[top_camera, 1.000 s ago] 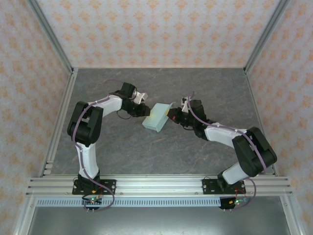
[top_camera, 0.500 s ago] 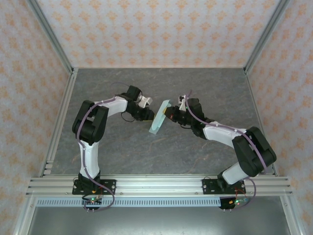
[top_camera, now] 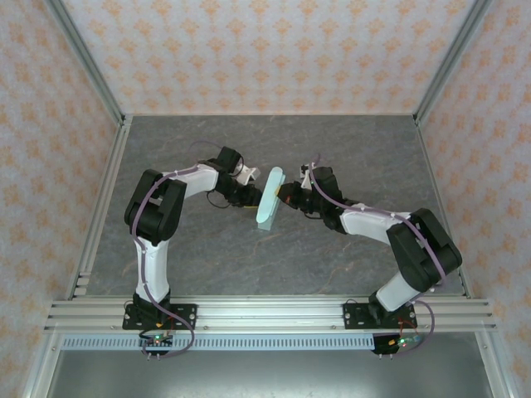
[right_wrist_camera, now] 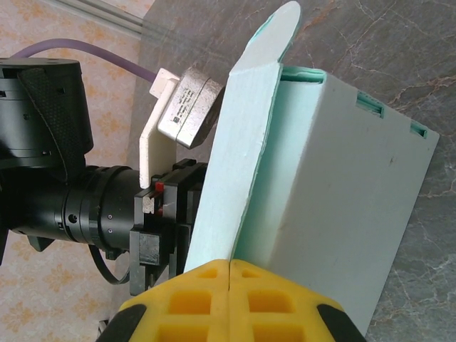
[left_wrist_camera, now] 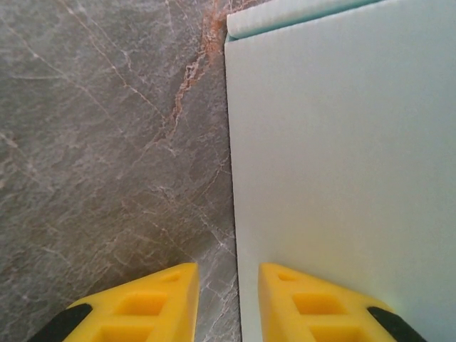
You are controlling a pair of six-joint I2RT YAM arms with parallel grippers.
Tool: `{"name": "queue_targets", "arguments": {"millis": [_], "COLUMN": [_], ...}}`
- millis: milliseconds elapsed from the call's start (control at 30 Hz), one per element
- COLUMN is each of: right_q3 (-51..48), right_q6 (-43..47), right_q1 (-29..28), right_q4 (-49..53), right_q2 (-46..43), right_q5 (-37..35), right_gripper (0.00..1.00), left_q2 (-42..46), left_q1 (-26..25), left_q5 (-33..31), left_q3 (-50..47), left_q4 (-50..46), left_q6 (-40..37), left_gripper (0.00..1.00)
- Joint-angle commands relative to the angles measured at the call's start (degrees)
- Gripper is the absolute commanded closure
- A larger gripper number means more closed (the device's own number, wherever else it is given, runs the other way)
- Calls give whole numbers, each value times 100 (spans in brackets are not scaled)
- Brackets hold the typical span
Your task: Fold the paper box
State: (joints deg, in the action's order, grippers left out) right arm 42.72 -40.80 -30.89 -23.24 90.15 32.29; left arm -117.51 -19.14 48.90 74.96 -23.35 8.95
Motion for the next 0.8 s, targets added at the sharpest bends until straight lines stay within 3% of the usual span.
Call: {"name": "queue_targets", "arguments": {"millis": [0,200,400,567,767], "right_q3": [50,99,149,240,286], "right_q6": [224,315,336,343,318], "right_q1": [-53,-84,-120,-149,-154], "right_q4": [589,754,847,900,918], "right_q2": [161,193,205,257,269], "right_q5": [-403,-502,-562,-563,-569], "right_gripper": [97,98,98,98,98], "left_q2": [169,771,2257,3708,4355], "left_q1": [-29,22,-55,-875,-1677], "left_q5": [-240,-1287,-2460,-3292,-3657], "left_q3": [-4,-359,-1331,-2389,-3256], "left_q4": [-55,284,1003,1594,2211], "left_q6": [63,429,994,1193,1119], "left_gripper": [71,60,48,30,16]}}
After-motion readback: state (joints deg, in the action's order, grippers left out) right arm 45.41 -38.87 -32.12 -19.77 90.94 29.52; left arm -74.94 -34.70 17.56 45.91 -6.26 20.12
